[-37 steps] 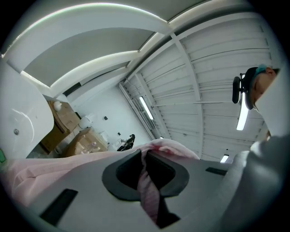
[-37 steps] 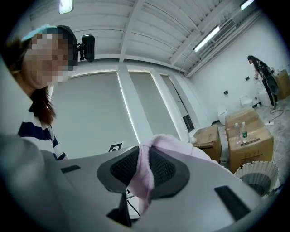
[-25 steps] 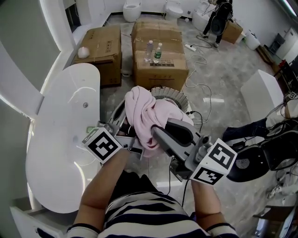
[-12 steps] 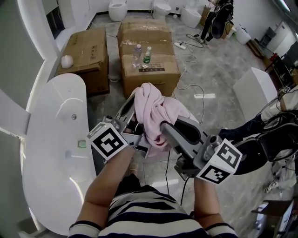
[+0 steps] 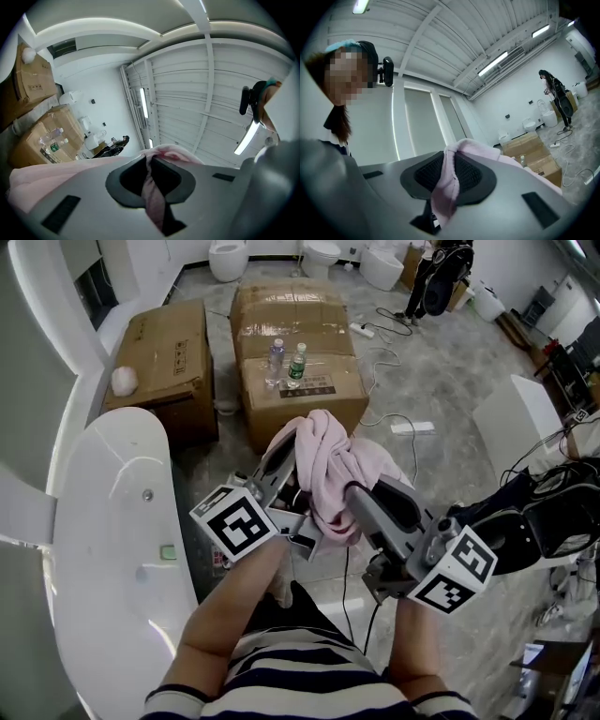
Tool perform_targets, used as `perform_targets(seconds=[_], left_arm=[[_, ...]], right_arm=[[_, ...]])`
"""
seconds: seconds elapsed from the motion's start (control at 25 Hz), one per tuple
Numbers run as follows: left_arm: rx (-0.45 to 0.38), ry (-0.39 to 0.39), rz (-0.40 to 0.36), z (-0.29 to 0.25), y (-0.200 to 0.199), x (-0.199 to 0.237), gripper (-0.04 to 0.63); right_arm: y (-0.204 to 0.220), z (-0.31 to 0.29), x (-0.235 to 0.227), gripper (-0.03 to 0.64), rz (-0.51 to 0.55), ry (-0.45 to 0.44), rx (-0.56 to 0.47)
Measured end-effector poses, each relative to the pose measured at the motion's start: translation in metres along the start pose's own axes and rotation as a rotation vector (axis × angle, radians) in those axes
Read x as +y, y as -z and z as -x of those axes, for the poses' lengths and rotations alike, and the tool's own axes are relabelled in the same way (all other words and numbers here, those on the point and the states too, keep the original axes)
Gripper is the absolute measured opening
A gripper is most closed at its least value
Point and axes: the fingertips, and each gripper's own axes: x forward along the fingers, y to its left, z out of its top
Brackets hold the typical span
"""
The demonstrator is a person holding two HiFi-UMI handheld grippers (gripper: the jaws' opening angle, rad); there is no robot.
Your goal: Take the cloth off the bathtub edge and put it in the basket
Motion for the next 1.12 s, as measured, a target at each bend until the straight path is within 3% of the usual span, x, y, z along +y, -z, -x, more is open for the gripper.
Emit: perform_targets(seconds=[0.4, 0.6, 0.92, 1.12], left_arm=[[0.073, -0.037, 0.059, -0.059, 0.015, 0.071, 0.04], [0.097, -0.059, 0.045, -0.079, 0.029, 0.099, 0.04], [0.11, -0.1, 0.04, -0.1, 0.068, 0.158, 0.04], [0.118, -0.184, 0.062, -0.088, 0.096, 0.205, 0.04]], right_arm=[[0.001, -0.03, -0.084, 0.092, -0.079, 0.117, 0.013], [0.01, -0.035, -0.124, 0.091, -0.131, 0.108, 0.032], [0.043, -0.037, -0.194, 0.092, -0.207, 0.065, 0.155], [0.083, -0.043, -0.229, 0.092, -0.275, 0.049, 0.227]])
